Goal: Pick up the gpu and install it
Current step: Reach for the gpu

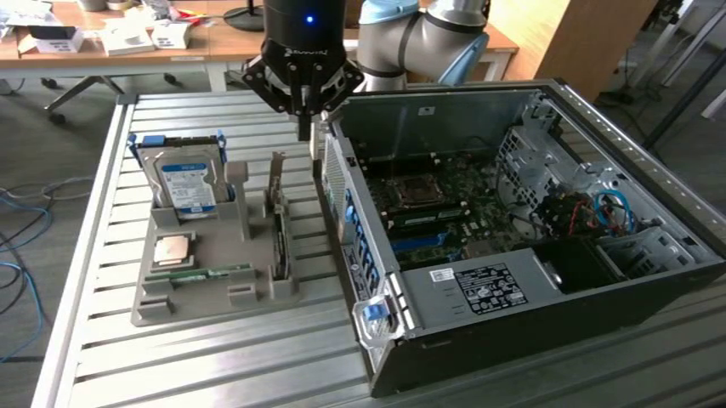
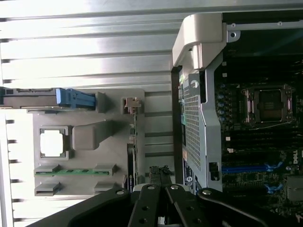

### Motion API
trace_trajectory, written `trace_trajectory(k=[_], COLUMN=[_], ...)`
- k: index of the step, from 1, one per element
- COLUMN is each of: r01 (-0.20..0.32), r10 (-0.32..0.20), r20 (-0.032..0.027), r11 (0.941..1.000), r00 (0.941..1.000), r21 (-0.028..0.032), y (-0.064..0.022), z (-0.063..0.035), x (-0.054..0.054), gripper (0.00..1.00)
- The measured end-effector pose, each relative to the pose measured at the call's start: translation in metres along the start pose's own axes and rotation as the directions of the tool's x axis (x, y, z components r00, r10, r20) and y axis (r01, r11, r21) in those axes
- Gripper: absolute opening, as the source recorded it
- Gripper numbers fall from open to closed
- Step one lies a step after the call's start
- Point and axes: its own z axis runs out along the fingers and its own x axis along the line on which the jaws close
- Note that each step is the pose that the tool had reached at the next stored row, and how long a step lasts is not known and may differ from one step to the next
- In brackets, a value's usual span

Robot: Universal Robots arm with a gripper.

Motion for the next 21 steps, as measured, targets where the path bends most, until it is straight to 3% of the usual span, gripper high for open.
trace_trajectory(k=[21], r01=[0.000], r10=[0.000], r20=[-0.0001], r11=[1.0000], r00=[1.0000], r21=[0.0001], y=[-0.0008], z=[0.0006], x=[0.011], gripper=[0.11])
